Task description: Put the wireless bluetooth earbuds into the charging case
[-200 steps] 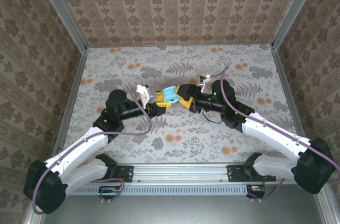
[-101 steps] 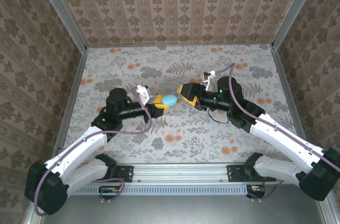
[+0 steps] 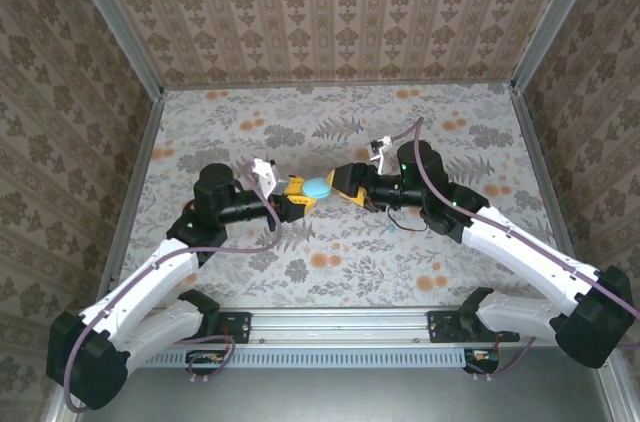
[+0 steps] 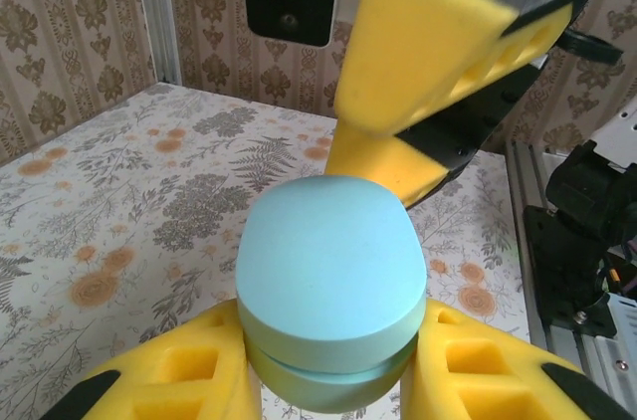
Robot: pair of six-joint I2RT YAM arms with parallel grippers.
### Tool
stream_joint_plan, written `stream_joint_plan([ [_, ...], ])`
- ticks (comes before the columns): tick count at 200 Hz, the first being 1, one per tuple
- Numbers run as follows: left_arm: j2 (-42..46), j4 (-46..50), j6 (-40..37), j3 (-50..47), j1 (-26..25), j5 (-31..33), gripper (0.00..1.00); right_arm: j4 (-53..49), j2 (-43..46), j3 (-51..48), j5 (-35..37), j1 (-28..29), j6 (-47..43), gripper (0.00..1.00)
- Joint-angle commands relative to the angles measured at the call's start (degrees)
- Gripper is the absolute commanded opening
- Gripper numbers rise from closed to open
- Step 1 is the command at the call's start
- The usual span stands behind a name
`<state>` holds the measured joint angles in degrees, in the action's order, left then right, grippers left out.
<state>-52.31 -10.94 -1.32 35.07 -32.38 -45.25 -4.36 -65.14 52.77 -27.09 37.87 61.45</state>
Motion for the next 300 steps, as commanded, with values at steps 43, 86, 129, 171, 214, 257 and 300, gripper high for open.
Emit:
stream_joint_plan([
  [43, 0.70, -2.04, 3.71, 2.39, 2.23, -3.56, 0.16, 6.08, 1.46, -3.33, -3.08, 1.87, -0.06, 0.64],
  [86, 0.55, -3.10, 5.30, 2.72, 2.74, -4.48, 0.16, 6.80, 0.77, -3.66, -2.44, 3.18, -0.41, 0.63],
  [129, 0.43, -3.34, 5.96, 2.78, 2.66, -5.19, 0.16, 7.06, -1.89, -1.08, -1.47, 3.17, -0.33, 0.63],
  [171, 0.53, -3.56, 5.96, 2.29, 2.47, -5.64, 0.16, 9.02, -3.23, 0.63, -0.43, 3.08, 0.93, 0.63],
  [214, 0.24, -4.56, 6.22, 2.12, 2.25, -5.94, 0.16, 10.03, -3.05, 0.38, 1.71, 3.09, 1.31, 0.64],
  [257, -0.47, -6.10, 6.60, 1.98, 1.92, -6.42, 0.16, 13.16, -5.37, -0.87, 1.19, 3.04, 3.63, 0.61],
  [300, -0.58, -6.85, 7.25, 1.84, 1.81, -6.46, 0.21, 18.49, -5.95, -2.30, 0.55, 3.18, 7.11, 0.36],
])
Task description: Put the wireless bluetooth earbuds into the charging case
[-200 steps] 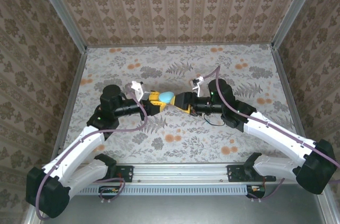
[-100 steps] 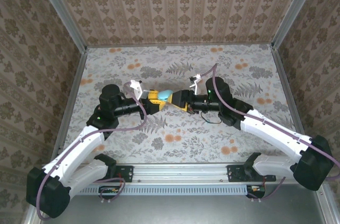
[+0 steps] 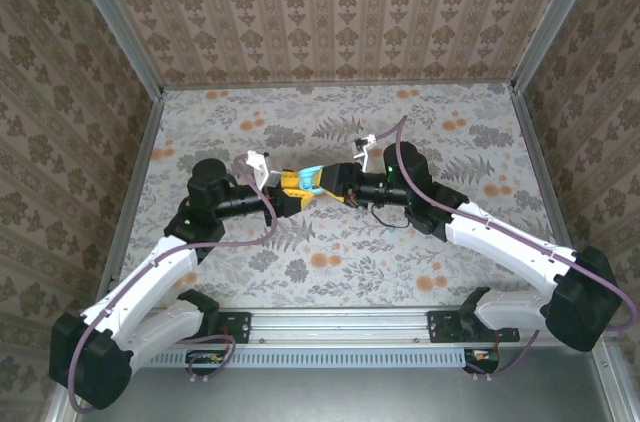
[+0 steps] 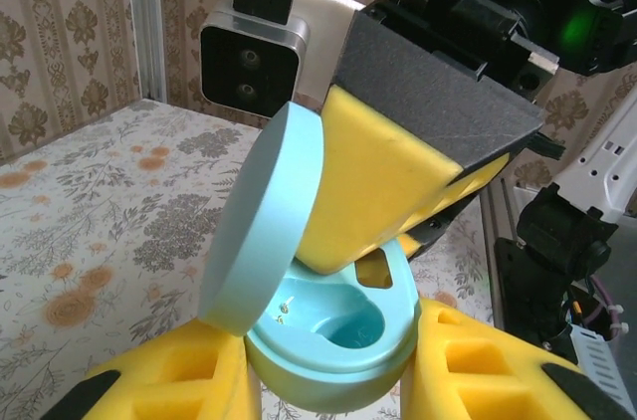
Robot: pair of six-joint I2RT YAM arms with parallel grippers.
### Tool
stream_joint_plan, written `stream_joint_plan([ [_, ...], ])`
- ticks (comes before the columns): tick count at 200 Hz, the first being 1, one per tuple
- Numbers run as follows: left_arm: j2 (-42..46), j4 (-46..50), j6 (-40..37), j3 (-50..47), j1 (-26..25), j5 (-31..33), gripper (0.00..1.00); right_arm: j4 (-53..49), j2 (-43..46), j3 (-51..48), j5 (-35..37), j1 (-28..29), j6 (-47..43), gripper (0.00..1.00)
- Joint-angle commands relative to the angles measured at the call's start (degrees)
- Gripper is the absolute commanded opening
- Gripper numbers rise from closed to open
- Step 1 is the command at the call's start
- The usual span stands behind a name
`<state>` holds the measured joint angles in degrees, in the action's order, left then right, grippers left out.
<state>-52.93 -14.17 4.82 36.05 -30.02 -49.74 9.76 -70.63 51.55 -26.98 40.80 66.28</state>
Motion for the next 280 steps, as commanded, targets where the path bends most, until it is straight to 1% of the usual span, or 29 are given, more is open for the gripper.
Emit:
stream_joint_plan([
  [1, 0.07, -3.68, 1.13, 0.77, -0.56, -1.96, 0.21, 4.47, -0.38, -1.05, 0.44, 0.25, 2.41, 0.35],
  [19, 0.18, -4.37, 1.60, 0.46, -0.57, -1.25, 0.29, 6.43, -0.07, -1.90, 0.66, 0.25, 3.89, 0.24],
  [34, 0.54, -5.35, 2.08, -0.12, -0.59, 0.13, 0.41, 7.95, 0.22, -2.64, 1.01, 0.22, 4.69, 0.17],
  [72, 2.28, -8.19, 3.74, -2.44, -0.57, 4.21, 0.69, 11.59, 1.02, -4.81, 2.23, 0.25, 7.04, 0.13],
  [81, 2.73, -9.32, 4.41, -3.37, -0.57, 5.05, 0.73, 12.40, 1.24, -5.26, 2.61, 0.25, 7.69, 0.13],
  [97, 3.10, -12.19, 5.69, -5.15, -0.57, 6.18, 0.76, 14.00, 1.57, -6.04, 3.29, 0.25, 8.92, 0.12],
  [133, 2.37, -19.33, 6.35, -8.48, -1.30, 6.97, 0.77, 16.39, 1.55, -6.05, 2.99, 0.25, 11.18, 0.11],
  [179, 0.20, -22.85, 6.74, -9.00, -2.32, 7.70, 0.77, 16.47, 1.73, -5.87, 2.68, 0.42, 11.77, 0.10],
  [222, -1.03, -24.49, 7.18, -8.55, -2.50, 7.25, 0.66, 17.18, 1.47, -5.87, 2.55, 0.84, 12.38, 0.10],
  [252, -1.61, -24.80, 7.18, -8.33, -2.68, 6.99, 0.63, 17.75, 1.25, -5.77, 2.37, 1.04, 12.81, 0.10],
  [280, -1.94, -24.85, 7.05, -8.10, -2.76, 6.67, 0.57, 17.93, 1.20, -5.76, 2.29, 1.13, 13.15, 0.09],
])
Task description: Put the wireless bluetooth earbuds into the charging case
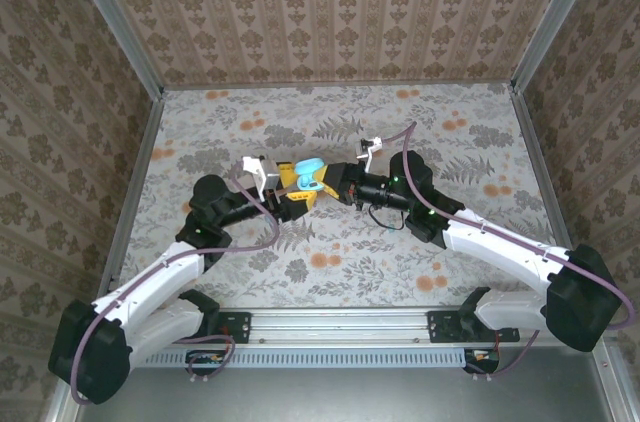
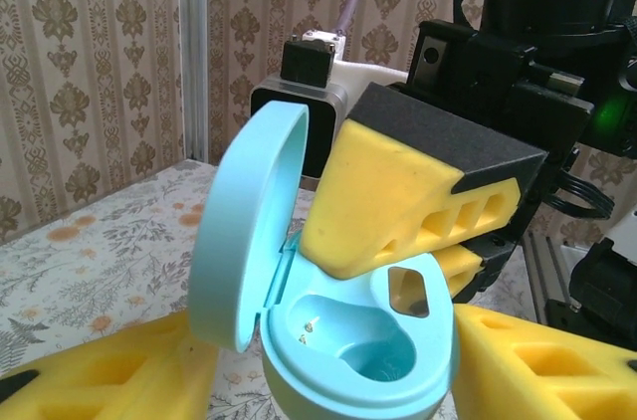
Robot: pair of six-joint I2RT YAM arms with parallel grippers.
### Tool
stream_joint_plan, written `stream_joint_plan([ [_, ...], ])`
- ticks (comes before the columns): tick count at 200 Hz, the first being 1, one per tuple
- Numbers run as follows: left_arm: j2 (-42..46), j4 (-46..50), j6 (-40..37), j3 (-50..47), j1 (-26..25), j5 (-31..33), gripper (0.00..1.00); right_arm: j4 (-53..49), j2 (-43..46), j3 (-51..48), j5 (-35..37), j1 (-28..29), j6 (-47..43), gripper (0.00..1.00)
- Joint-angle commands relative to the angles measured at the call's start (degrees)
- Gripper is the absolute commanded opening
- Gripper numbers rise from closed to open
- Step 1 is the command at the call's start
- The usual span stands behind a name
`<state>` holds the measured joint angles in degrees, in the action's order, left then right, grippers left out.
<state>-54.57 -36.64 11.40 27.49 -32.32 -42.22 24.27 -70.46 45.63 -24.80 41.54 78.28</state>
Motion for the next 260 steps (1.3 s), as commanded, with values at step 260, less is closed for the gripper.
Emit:
stream_joint_plan([
  [260, 12.48, 29.46, -3.96, 6.71, 13.02, -4.97, 0.26, -40.20, 4.98, 9.35, 15.09, 0.60, -21.21, 0.46],
])
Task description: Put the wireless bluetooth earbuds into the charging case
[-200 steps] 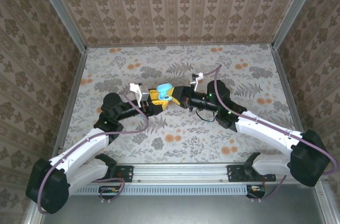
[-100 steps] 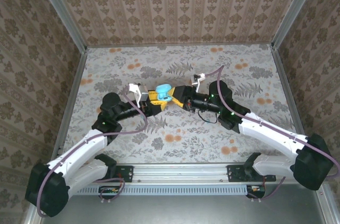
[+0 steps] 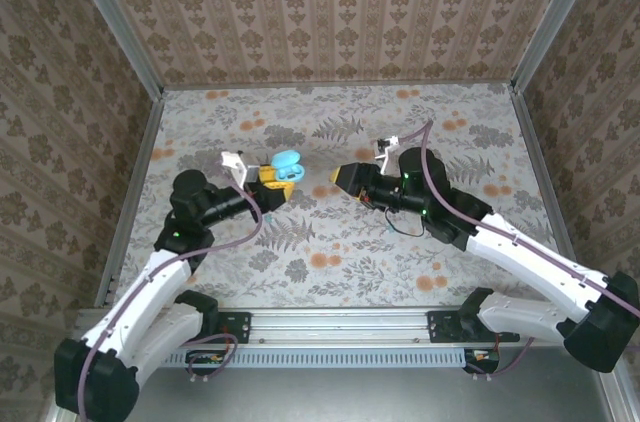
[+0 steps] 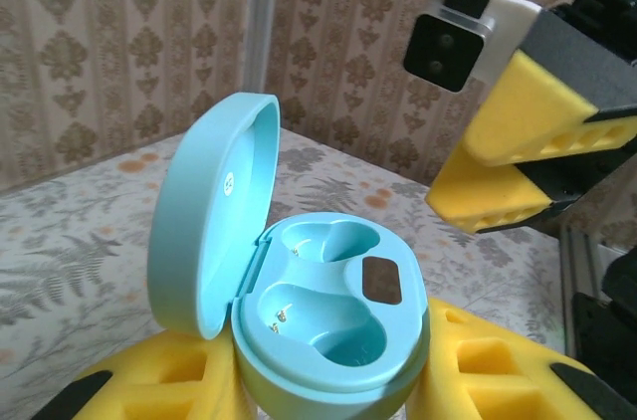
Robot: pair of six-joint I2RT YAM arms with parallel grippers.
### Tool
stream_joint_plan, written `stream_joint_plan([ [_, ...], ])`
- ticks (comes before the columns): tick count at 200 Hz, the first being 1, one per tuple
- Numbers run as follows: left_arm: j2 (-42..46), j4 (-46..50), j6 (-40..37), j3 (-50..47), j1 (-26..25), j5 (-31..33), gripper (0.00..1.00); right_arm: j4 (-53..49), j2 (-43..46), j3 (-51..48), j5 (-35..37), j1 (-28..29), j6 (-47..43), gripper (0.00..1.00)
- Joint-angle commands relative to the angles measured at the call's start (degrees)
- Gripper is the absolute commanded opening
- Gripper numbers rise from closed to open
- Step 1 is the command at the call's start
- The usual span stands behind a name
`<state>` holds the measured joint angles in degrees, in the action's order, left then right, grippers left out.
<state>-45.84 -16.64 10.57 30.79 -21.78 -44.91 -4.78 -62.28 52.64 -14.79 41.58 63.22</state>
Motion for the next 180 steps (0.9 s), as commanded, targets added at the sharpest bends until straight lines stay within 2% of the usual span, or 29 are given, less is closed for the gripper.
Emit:
stream_joint_plan([
  [1, 3.93, 9.80, -3.20, 3.50, 2.64, -2.33, 0.26, -11.19, -3.46, 2.40, 5.05, 0.58, -6.30, 0.46],
  [57, 12.68, 22.49, -6.60, 4.86, 6.33, -1.74, 0.26, -13.23, -25.14, 11.76, 2.98, 5.69, -16.96, 0.40],
  [114, 21.13, 32.62, -8.71, 6.52, 6.84, 1.13, 0.26, -15.36, -47.84, 27.34, 3.34, 9.73, -27.43, 0.34],
  [144, 24.73, 37.11, -9.16, 7.92, 6.93, 2.37, 0.26, -21.18, -56.53, 36.94, 4.44, 10.77, -33.48, 0.33],
  [180, 27.20, 40.18, -9.16, 9.23, 6.93, 2.85, 0.26, -27.91, -62.88, 46.21, 7.76, 12.58, -39.66, 0.33],
])
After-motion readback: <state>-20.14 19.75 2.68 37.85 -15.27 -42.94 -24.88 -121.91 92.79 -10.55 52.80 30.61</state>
